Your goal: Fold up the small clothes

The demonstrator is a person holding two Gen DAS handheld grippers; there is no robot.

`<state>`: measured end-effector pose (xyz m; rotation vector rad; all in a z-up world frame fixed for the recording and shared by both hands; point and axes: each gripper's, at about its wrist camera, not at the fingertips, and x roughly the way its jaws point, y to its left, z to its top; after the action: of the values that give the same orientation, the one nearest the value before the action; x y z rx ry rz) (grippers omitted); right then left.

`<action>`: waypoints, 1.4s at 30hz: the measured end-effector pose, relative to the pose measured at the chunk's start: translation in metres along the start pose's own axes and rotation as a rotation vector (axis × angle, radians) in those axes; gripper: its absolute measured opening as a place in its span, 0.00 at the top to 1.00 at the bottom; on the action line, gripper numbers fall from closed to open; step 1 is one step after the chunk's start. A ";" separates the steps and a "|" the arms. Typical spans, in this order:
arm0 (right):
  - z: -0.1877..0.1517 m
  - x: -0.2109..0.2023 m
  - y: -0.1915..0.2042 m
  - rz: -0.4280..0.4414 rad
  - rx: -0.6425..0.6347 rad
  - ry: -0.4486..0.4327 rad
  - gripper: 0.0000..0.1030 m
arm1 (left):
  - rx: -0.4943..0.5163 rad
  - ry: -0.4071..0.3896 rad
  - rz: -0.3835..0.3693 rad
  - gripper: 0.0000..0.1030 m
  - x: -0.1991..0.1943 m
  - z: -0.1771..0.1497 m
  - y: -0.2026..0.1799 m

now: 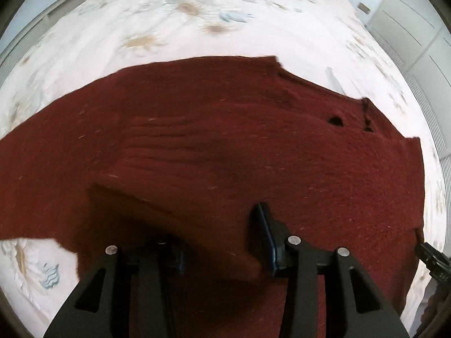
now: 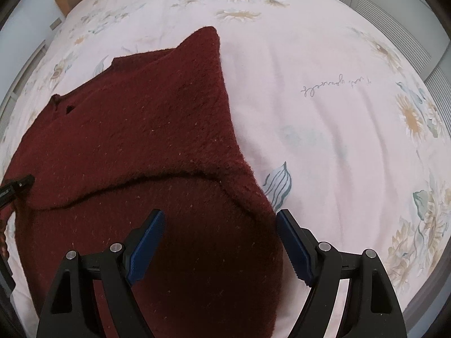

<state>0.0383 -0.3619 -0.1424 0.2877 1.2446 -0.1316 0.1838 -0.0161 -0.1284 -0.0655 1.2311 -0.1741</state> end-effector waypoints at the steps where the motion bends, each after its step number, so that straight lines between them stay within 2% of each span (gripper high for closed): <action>1: -0.001 0.000 0.000 0.000 -0.001 0.000 0.20 | -0.009 -0.001 0.004 0.64 -0.002 0.000 0.004; 4: 0.000 -0.001 0.000 0.001 -0.003 -0.001 0.20 | -0.019 0.007 0.015 0.63 -0.007 -0.003 0.013; 8: -0.001 -0.003 0.002 -0.002 -0.017 -0.002 0.20 | -0.012 0.005 0.065 0.48 -0.014 -0.015 0.024; 12: 0.002 -0.010 0.011 -0.009 -0.045 -0.022 0.20 | -0.021 0.028 0.077 0.42 -0.024 -0.016 0.035; 13: 0.004 -0.013 0.014 -0.007 -0.053 -0.030 0.20 | -0.024 0.017 0.080 0.35 -0.030 -0.014 0.037; 14: 0.006 -0.018 0.019 -0.006 -0.065 -0.042 0.20 | -0.019 0.003 0.088 0.23 -0.036 -0.012 0.037; 15: 0.009 -0.021 0.024 -0.004 -0.077 -0.054 0.18 | -0.001 -0.025 0.095 0.16 -0.046 -0.007 0.035; 16: 0.012 -0.025 0.029 -0.001 -0.090 -0.066 0.16 | 0.016 -0.046 0.098 0.04 -0.054 -0.012 0.032; 17: 0.016 -0.029 0.036 0.003 -0.104 -0.079 0.11 | 0.035 -0.075 0.097 0.01 -0.062 -0.008 0.027; 19: 0.024 -0.037 0.053 0.015 -0.139 -0.107 0.02 | 0.089 -0.107 0.085 0.01 -0.073 -0.003 0.014; 23: 0.037 -0.042 0.091 0.028 -0.207 -0.153 0.01 | 0.158 -0.148 0.043 0.01 -0.080 0.005 -0.015; 26: 0.043 -0.034 0.125 0.032 -0.260 -0.170 0.01 | 0.220 -0.183 0.048 0.01 -0.070 0.008 -0.045; 28: 0.044 -0.021 0.144 0.029 -0.287 -0.165 0.01 | 0.239 -0.179 0.039 0.01 -0.063 -0.006 -0.048; 32: 0.036 0.015 0.165 0.006 -0.325 -0.136 0.01 | 0.248 -0.112 0.033 0.01 -0.025 -0.013 -0.052; 33: 0.034 0.023 0.165 -0.006 -0.327 -0.134 0.01 | 0.251 -0.092 0.041 0.01 -0.008 -0.011 -0.056; 37: 0.025 0.053 0.156 -0.032 -0.327 -0.106 0.01 | 0.276 -0.050 0.092 0.01 0.016 -0.024 -0.045; 39: 0.024 0.053 0.145 -0.014 -0.310 -0.129 0.01 | 0.266 -0.061 0.083 0.01 0.019 -0.028 -0.031; 42: 0.028 0.051 0.125 -0.041 -0.288 -0.142 0.01 | 0.258 -0.075 0.090 0.01 0.016 -0.029 -0.015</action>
<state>0.1119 -0.2470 -0.1643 0.0028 1.1117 -0.0069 0.1606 -0.0326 -0.1507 0.2053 1.1263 -0.2482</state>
